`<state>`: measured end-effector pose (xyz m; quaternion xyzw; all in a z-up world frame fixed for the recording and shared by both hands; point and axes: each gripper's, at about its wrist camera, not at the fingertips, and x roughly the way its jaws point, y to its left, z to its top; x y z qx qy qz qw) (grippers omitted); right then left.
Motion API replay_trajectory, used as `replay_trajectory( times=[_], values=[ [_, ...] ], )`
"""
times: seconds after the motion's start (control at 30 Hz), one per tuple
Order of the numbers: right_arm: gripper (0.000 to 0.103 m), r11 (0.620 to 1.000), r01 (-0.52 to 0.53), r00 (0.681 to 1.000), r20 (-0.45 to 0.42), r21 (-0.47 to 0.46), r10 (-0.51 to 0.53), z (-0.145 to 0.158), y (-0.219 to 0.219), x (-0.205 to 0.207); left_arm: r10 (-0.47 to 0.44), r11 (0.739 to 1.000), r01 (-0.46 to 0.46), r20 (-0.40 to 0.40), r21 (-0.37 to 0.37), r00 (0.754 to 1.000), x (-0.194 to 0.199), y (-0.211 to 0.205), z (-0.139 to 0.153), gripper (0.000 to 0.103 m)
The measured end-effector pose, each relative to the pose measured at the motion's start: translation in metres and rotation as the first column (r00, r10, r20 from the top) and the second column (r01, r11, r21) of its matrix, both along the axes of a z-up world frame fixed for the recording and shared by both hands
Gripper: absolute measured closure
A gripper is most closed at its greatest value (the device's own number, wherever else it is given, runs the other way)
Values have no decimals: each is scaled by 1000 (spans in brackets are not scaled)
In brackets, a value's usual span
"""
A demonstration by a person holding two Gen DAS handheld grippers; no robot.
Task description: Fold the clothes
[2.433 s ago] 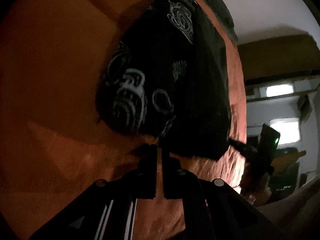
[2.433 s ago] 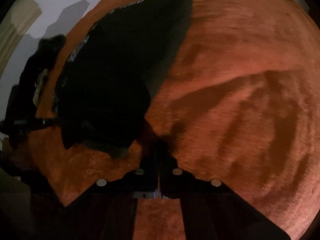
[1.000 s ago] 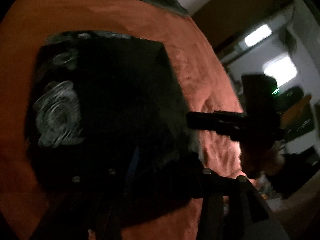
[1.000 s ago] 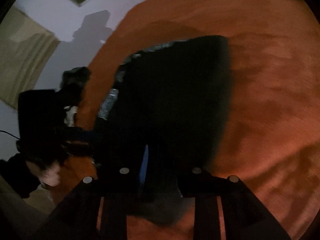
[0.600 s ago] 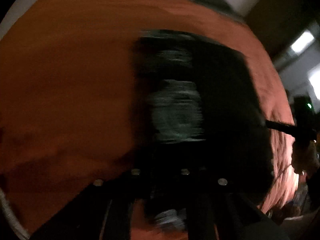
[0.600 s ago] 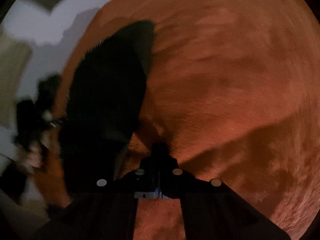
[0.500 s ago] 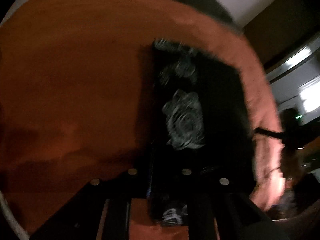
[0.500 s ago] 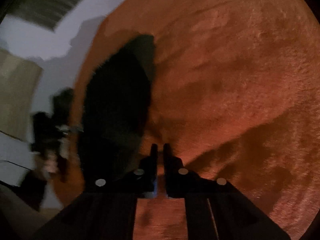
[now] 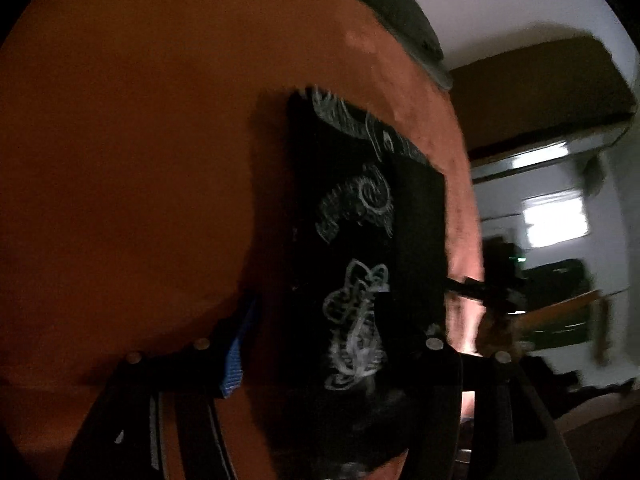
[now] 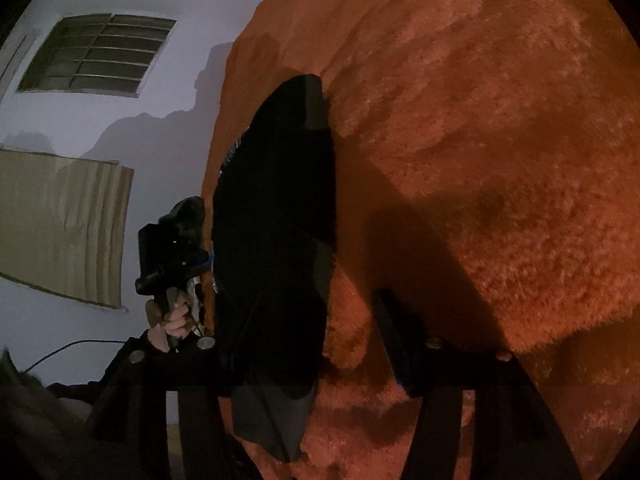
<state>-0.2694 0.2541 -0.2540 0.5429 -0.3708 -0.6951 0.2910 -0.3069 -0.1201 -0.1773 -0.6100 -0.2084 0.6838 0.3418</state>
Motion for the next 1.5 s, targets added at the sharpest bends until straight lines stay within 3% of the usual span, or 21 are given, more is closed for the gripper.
replay_trajectory(
  times=[0.27, 0.4, 0.5, 0.7, 0.83, 0.87, 0.9, 0.93, 0.97, 1.0, 1.07, 1.13, 1.23, 1.37, 1.5],
  values=[
    [47, 999, -5, 999, 38, -34, 6, -1, -1, 1, -7, 991, -15, 162, 132, 987, -6, 4, -28, 43],
    [47, 998, -19, 998, 50, -64, 22, 0, -10, -8, -60, 985, 40, 116, 166, 991, -5, 27, -18, 47],
    [47, 995, -52, 998, 28, -81, 55, 8, -22, -13, -81, 988, 73, 60, 137, 995, -1, 36, -12, 52],
    [50, 998, -50, 997, 64, -44, 53, -1, -28, -18, -77, 978, 40, 175, 204, 982, -8, 31, -31, 46],
    [48, 996, -56, 996, 59, -72, 60, 6, -43, -19, -122, 978, 92, 153, 188, 981, -6, 45, -21, 43],
    [48, 994, -65, 996, 50, -87, 70, 8, -47, -19, -127, 978, 102, 135, 181, 983, -5, 47, -18, 48],
    [48, 994, -70, 996, 48, -80, 73, 8, -50, -19, -128, 979, 106, 116, 177, 985, -3, 48, -16, 68],
    [49, 995, -72, 996, 47, -67, 75, 6, -53, -19, -125, 979, 105, 112, 173, 986, -3, 48, -17, 77],
    [63, 996, -75, 996, 51, -38, 77, 6, -53, -18, -120, 980, 98, 119, 172, 986, -4, 46, -19, 77],
    [84, 997, -79, 995, 56, -4, 79, 5, -53, -18, -114, 981, 92, 127, 170, 985, -5, 45, -21, 78],
    [86, 998, -67, 996, 65, -9, 67, 3, -46, -18, -107, 981, 78, 158, 180, 982, -7, 44, -25, 76],
    [83, 998, -55, 995, 89, -5, 55, -1, -40, -18, -101, 979, 63, 193, 194, 976, -10, 44, -28, 64],
    [69, 996, -73, 990, 120, -52, 79, -6, -40, -18, -97, 967, 30, 254, 255, 962, -14, 40, -38, 52],
    [61, 990, -125, 984, 118, -59, 131, 0, -43, -17, -133, 956, 54, 260, 290, 957, -12, 45, -39, 44],
    [60, 990, -99, 982, 148, -102, 113, -13, -26, -12, -167, 948, 76, 278, 310, 946, -9, 53, -42, 40]
  ],
)
